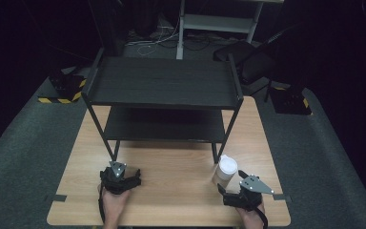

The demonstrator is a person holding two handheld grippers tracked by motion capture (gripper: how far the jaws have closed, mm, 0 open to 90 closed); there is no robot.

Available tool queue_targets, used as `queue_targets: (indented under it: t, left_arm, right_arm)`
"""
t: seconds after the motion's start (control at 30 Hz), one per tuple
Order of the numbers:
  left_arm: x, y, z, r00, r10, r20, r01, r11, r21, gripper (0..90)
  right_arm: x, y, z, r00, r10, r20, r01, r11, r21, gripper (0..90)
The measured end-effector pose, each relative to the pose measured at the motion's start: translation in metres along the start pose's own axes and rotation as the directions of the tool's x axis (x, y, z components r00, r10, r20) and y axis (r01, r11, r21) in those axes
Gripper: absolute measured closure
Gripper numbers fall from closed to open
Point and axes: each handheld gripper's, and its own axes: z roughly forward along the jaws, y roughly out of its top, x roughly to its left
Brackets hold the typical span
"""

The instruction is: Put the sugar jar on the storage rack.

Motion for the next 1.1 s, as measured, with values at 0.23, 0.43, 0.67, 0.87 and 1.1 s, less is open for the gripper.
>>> queue_targets:
  t: [0.23, 0.43, 0.67, 0.87, 1.1]
  left_arm:
    - [0.000, 0.000, 0.000, 1.0000, 0.001, 0.001, -0.001, 1.0000, 0.000, 3.2]
    - [0.000, 0.000, 0.000, 1.0000, 0.000, -0.001, 0.000, 1.0000, 0.000, 3.2]
    - [0.000, 0.000, 0.000, 1.0000, 0.001, 0.000, -0.001, 1.0000, 0.000, 3.3]
    - [0.000, 0.000, 0.000, 1.0000, 0.001, -0.001, -0.001, 1.0000, 0.000, 3.2]
    - [0.000, 0.000, 0.000, 1.0000, 0.000, -0.002, 0.000, 1.0000, 0.001, 3.3]
  right_arm:
    - [-0.003, 0.007, 0.008, 0.9999, -0.009, -0.010, 0.009, 1.000, 0.005, 3.7]
    - [-0.008, 0.014, 0.013, 0.9996, -0.015, -0.023, 0.015, 1.000, 0.009, 3.7]
    - [-0.013, 0.018, 0.018, 0.9994, -0.008, -0.032, 0.008, 1.000, 0.007, 4.7]
    - [-0.015, 0.020, 0.022, 0.9994, -0.001, -0.036, 0.001, 1.000, 0.001, 5.3]
    - [-0.014, 0.023, 0.025, 0.9993, -0.011, -0.035, 0.010, 1.000, -0.015, 6.5]
